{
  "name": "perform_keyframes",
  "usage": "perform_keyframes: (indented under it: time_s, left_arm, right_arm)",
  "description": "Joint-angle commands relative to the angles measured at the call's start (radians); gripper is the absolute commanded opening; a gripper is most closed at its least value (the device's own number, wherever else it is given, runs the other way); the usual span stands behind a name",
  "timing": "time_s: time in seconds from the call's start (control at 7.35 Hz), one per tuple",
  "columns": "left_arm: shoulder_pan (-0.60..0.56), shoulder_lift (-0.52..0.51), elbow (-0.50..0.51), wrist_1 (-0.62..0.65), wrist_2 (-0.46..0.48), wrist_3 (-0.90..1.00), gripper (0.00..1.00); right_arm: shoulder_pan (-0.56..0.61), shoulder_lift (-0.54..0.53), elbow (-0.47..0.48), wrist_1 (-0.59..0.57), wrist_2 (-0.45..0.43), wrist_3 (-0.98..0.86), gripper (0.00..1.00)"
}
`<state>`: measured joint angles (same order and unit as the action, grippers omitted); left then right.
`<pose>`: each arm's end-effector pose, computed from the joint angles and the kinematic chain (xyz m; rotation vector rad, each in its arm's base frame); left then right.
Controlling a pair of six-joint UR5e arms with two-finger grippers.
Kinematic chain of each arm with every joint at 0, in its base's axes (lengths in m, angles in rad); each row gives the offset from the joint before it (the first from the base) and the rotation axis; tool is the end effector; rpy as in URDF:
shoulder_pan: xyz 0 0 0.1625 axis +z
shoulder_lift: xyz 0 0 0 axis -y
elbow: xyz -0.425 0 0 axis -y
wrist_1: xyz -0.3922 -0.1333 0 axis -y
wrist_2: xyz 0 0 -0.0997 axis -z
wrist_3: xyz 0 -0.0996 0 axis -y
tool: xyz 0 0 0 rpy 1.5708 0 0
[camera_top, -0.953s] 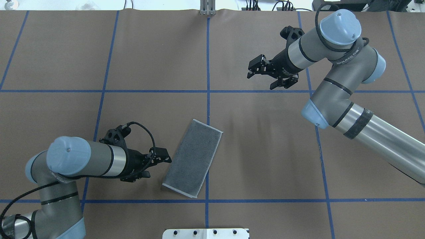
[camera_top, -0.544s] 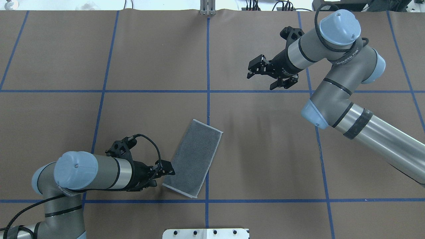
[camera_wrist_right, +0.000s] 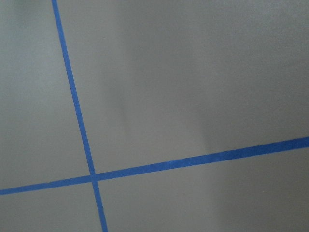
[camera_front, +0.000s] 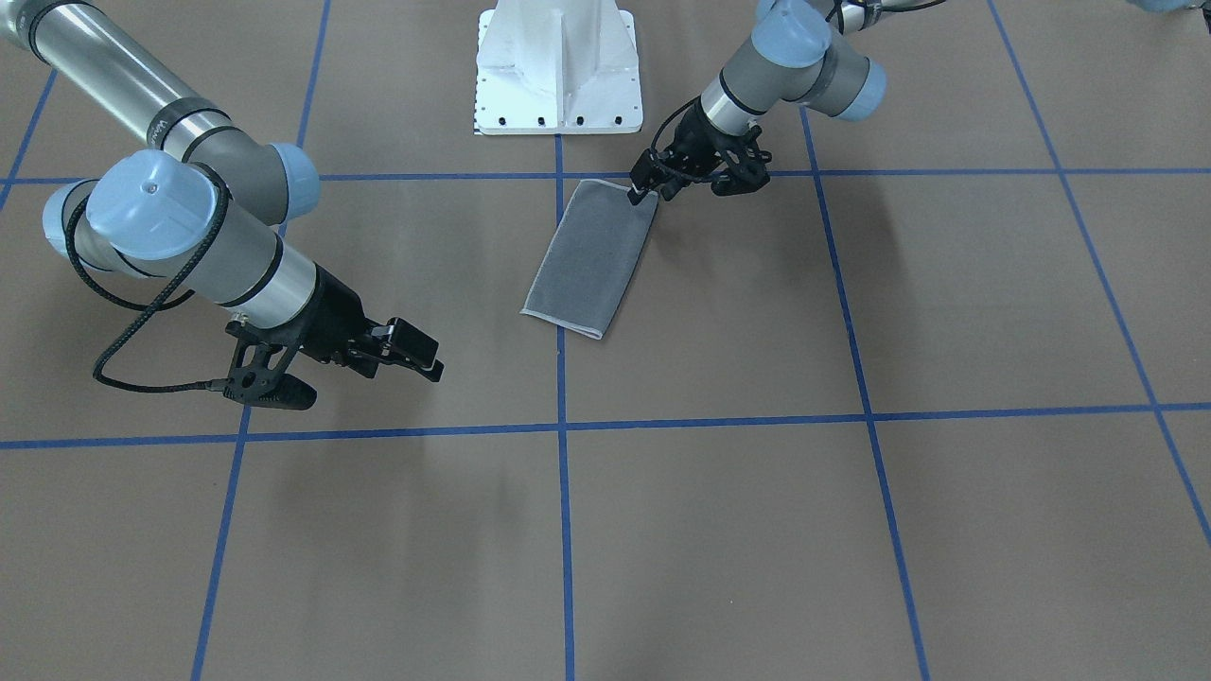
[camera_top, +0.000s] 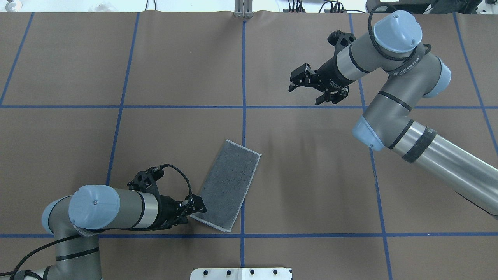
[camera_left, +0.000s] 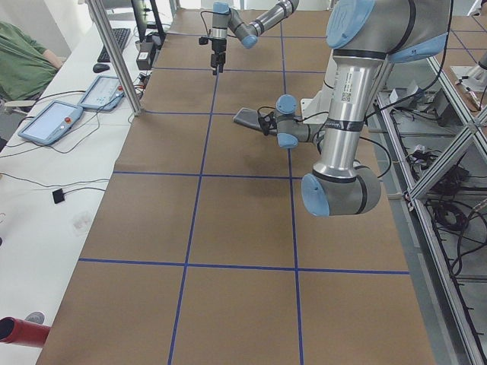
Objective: Fold towel twice with both arms
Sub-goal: 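Move the left gripper to the towel's near end while the right gripper withdraws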
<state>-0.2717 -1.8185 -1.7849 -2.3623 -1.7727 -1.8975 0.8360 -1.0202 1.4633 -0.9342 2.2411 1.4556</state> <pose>0.5275 -0.2646 0.3355 -0.2104 1.2520 -0.3902 -0.4113 -0.5617 0.3054 -0.0609 -1.1950 0.2717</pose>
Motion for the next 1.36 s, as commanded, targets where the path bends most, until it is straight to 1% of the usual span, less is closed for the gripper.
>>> perform_keyframes:
  time_s: [0.0,0.14,0.27,0.41,0.54,0.68,0.82,0.95,1.22]
  left_arm:
    - [0.012,-0.001,0.001,0.0,0.01,0.0,0.71]
    - [0.017,-0.001,0.002,0.0,0.013,0.0,0.67]
    - [0.017,-0.001,0.004,0.0,0.013,0.0,0.57]
    - [0.017,-0.002,0.004,0.0,0.013,0.0,0.44]
    - [0.017,-0.002,0.004,0.0,0.013,0.0,0.28]
    - [0.017,-0.004,0.002,0.0,0.013,0.0,0.09]
    - [0.016,-0.007,-0.005,-0.002,0.012,-0.002,0.0]
    - [0.014,-0.019,-0.013,-0.002,0.009,-0.002,0.0]
    - [0.014,-0.025,-0.066,0.003,0.004,-0.003,0.0]
  right_arm:
    - [0.0,0.0,0.0,0.0,0.0,0.0,1.0]
    - [0.0,0.0,0.0,0.001,0.0,0.0,1.0]
    - [0.0,0.0,0.0,0.002,0.0,0.002,1.0]
    - [0.0,0.0,0.0,0.002,0.0,0.002,1.0]
    - [0.0,0.0,0.0,0.002,0.0,0.002,1.0]
    - [0.0,0.0,-0.001,0.002,0.0,0.0,1.0]
    - [0.0,-0.001,-0.001,0.002,0.0,0.0,1.0]
    - [0.002,-0.006,-0.001,0.002,0.0,-0.003,1.0]
    - [0.0,-0.009,-0.003,0.002,0.0,-0.006,1.0]
